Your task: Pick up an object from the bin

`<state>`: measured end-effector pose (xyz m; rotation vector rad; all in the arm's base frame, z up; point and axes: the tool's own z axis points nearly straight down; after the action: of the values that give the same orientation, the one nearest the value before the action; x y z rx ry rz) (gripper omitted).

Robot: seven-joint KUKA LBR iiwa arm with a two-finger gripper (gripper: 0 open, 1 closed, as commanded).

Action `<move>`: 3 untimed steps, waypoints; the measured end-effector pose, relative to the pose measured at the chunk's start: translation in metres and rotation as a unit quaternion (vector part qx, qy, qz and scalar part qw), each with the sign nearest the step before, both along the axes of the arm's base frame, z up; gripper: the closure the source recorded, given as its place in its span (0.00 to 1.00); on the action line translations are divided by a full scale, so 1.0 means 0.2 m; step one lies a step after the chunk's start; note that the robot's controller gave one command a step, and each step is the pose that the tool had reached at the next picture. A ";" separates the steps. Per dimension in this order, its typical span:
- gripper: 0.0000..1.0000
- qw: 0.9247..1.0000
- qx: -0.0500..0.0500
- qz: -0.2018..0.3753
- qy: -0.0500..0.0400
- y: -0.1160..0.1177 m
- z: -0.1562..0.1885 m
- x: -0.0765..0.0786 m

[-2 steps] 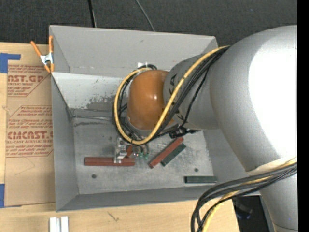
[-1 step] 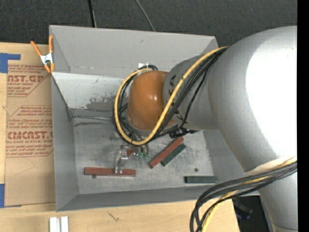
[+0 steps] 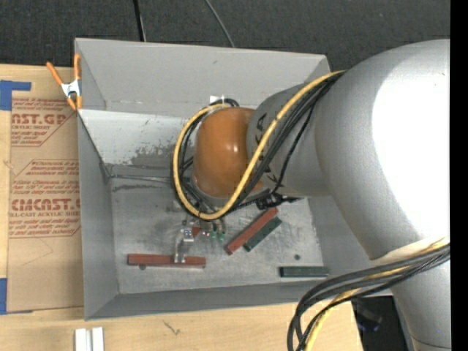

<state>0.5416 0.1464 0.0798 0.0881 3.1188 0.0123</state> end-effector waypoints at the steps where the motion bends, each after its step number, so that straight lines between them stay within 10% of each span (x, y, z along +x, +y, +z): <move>1: 1.00 0.996 -0.014 0.084 0.007 0.31 0.00 -0.27; 2: 0.00 0.996 -0.007 0.083 -0.009 0.33 -0.01 -0.24; 3: 0.00 0.996 -0.007 0.083 -0.008 0.33 -0.01 -0.24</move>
Offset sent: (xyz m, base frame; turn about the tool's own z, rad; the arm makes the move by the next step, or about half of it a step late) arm 0.0000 0.0000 0.0000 0.0000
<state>0.4930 0.2119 0.0781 -0.1720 3.0988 -0.0050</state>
